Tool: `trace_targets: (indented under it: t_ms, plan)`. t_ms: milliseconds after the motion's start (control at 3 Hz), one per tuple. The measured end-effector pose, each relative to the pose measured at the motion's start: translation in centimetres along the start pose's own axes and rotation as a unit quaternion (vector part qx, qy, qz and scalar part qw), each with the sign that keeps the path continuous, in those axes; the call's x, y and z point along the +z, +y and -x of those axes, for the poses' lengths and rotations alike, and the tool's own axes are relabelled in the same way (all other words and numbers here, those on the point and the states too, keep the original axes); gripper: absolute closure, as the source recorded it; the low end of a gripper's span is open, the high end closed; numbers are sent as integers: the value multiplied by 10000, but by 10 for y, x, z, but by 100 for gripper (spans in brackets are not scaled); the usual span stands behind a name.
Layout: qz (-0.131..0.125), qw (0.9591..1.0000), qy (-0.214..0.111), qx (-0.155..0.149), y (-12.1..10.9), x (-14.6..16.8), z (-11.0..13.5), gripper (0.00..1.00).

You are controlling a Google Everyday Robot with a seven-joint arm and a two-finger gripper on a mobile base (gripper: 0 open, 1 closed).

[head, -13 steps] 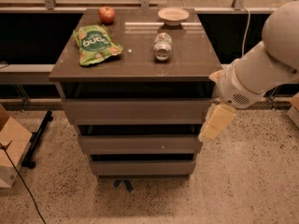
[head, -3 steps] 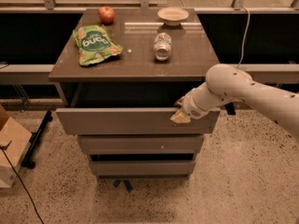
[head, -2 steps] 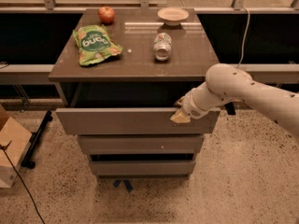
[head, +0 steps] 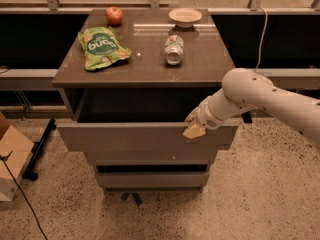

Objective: Open top drawer

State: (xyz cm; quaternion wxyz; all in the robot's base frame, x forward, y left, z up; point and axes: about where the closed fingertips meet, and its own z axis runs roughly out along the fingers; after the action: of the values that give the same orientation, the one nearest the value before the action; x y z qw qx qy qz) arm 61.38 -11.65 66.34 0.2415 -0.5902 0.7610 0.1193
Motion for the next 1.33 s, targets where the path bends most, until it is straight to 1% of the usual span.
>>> trace_targets:
  t_ms: [333,667,1000,1333]
  plan:
    - [27,10000,17,-13,1,3,0,27]
    - [158,9998,140,9,8,8,-5,4]
    - [371,9988,315,95,26,10,-16,0]
    - [450,9983,354,106,34,7,-19,27]
